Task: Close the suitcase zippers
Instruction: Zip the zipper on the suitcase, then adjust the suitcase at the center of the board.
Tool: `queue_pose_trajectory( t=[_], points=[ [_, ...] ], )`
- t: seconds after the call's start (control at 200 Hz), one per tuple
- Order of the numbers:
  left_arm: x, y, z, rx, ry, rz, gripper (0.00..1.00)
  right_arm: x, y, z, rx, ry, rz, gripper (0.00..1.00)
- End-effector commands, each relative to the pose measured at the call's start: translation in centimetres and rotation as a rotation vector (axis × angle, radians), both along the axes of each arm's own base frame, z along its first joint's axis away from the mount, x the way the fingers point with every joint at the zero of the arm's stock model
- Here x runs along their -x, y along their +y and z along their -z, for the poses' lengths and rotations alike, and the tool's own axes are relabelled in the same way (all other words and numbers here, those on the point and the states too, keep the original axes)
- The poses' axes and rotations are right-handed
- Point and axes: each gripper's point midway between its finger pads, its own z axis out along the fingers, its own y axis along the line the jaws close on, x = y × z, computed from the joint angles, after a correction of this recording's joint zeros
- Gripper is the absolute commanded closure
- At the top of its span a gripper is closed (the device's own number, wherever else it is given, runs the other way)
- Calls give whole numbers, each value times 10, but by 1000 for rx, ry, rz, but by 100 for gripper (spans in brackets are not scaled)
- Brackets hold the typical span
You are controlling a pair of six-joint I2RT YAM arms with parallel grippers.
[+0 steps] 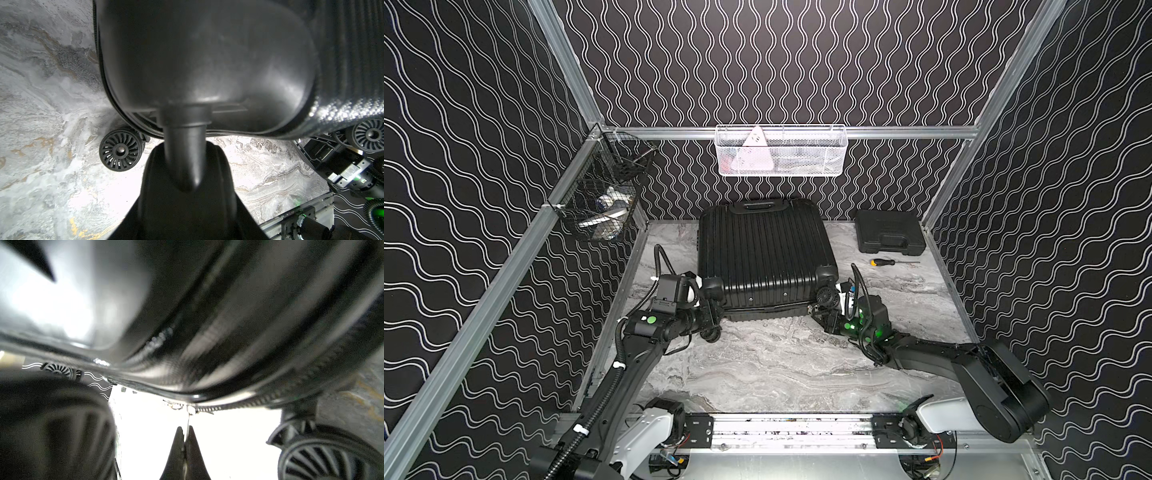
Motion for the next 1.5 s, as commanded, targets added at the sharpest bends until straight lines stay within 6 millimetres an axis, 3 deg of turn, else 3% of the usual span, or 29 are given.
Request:
queue_pose_trajectory(
  t=[0.0, 0.771, 0.961, 1.156, 1.496],
  points=[
    [0, -26, -15, 98, -51, 127, 67, 5, 17, -23, -95, -56, -75, 100],
    [-2, -26, -17, 93, -60, 134, 65, 9, 27, -24, -147, -46, -102, 100],
    [-4, -18, -18, 34, -69, 122, 53, 8, 20, -16, -83, -40, -71, 100],
    [-9, -5, -22, -55, -96, 104, 31, 9, 15, -13, -43, -39, -56, 100],
    [-16, 16, -24, -187, -110, 63, 30, 10, 15, -12, -45, -35, -61, 100]
  ],
)
